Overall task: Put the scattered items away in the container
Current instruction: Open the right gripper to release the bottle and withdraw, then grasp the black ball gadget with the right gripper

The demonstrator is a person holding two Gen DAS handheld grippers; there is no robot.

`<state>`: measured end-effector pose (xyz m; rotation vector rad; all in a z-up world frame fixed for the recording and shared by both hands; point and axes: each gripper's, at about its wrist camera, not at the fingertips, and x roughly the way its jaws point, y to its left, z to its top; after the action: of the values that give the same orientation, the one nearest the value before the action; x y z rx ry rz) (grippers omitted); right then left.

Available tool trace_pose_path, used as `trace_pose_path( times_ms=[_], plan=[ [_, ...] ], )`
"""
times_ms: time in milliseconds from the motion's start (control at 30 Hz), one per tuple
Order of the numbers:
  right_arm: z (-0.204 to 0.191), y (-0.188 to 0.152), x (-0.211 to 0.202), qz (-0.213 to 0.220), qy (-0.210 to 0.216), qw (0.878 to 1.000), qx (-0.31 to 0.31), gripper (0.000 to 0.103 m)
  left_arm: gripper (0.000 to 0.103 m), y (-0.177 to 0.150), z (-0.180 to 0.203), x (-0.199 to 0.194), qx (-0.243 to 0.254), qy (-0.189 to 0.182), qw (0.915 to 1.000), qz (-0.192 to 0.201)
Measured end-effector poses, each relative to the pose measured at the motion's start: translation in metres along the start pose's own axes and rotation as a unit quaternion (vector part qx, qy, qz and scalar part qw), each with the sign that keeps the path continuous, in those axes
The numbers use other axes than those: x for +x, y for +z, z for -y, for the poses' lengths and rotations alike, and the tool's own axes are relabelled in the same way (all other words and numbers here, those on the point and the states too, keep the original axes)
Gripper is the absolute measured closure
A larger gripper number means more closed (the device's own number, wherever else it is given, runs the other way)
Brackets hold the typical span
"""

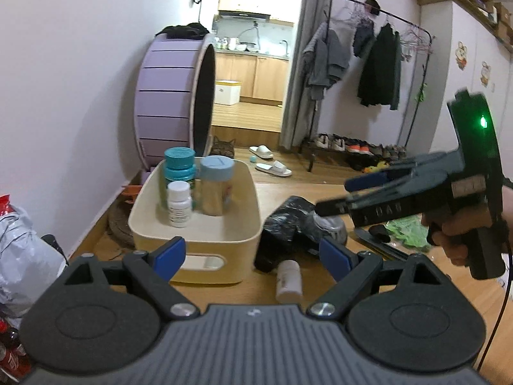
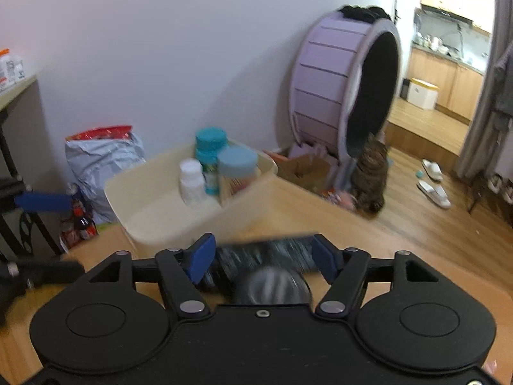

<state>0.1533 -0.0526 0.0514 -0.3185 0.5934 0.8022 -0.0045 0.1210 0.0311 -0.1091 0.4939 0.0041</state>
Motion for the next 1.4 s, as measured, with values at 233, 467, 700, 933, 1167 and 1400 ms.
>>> trace_pose_path(
  times_ms=[233, 467, 700, 933, 1167, 1400],
  plan=[
    [0.001, -0.030, 0.016, -0.021, -0.006, 1.000, 0.000, 0.032, 0.013, -0.001, 0.003, 0.007, -0.008, -0.010, 0.9999, -0.004],
    [0.002, -0.038, 0.031, -0.016, -0.002, 1.000, -0.003, 0.025, 0.013, -0.002, 0.008, 0.013, -0.001, -0.013, 0.9999, -0.011],
    [0.004, -0.046, 0.034, -0.018, 0.014, 1.000, -0.004, 0.032, 0.013, -0.003, 0.009, 0.013, 0.001, -0.010, 0.9999, -0.013],
    [0.012, -0.056, 0.018, -0.018, 0.024, 0.999, 0.031, 0.033, 0.013, -0.003, 0.012, 0.014, 0.005, -0.014, 0.9998, -0.015],
    [0.011, -0.073, -0.006, -0.018, 0.017, 0.999, 0.042, 0.033, 0.013, -0.005, 0.018, 0.013, 0.012, -0.025, 0.9995, -0.016],
    [0.012, -0.078, -0.016, -0.014, 0.007, 0.998, 0.054, 0.034, 0.013, -0.005, 0.019, 0.011, 0.011, -0.029, 0.9994, -0.012]
  ],
)
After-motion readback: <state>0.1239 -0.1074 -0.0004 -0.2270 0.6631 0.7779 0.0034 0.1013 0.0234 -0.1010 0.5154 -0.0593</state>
